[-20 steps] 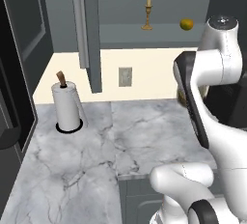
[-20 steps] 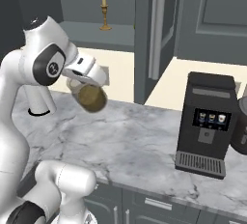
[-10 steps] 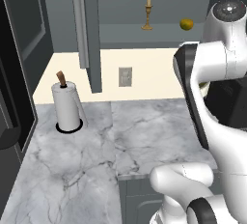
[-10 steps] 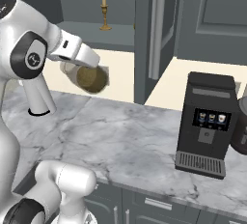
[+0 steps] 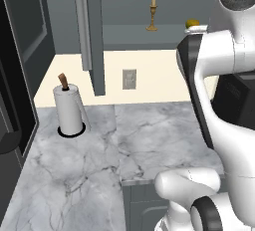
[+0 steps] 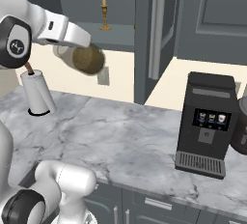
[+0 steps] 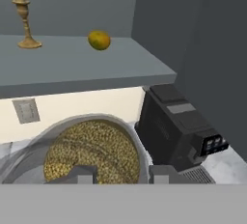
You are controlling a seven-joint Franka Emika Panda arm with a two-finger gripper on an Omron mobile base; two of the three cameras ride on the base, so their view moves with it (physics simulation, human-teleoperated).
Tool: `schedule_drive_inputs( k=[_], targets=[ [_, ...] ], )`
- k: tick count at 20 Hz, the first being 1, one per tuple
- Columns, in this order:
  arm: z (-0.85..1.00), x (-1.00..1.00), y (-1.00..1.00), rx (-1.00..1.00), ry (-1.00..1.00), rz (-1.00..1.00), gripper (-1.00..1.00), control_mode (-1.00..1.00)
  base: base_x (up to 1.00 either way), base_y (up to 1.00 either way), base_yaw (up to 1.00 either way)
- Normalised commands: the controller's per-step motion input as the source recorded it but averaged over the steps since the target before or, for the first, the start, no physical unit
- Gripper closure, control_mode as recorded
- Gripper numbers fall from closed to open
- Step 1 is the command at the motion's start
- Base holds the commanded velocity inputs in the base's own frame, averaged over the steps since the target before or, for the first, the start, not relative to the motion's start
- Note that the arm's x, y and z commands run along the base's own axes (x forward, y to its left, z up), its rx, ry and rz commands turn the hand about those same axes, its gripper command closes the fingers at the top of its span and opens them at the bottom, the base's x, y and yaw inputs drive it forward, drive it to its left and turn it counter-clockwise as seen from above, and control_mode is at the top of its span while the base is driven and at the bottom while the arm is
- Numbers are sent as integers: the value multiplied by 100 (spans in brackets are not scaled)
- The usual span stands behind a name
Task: Pick the jar and candle from the dining table and place them in the open cabinet. Close the cabinet after placing the objects.
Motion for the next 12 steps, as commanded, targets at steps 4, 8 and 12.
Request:
schedule_drive_inputs(
  k=[4, 8, 12],
  targets=[
    [26, 5, 8, -3, 0, 0, 100, -100, 0, 0, 0],
    [20, 13, 0, 0, -4, 0, 100, -100, 0, 0, 0],
    [20, 20, 0, 0, -12, 0, 100, -100, 0, 0, 0]
  ],
)
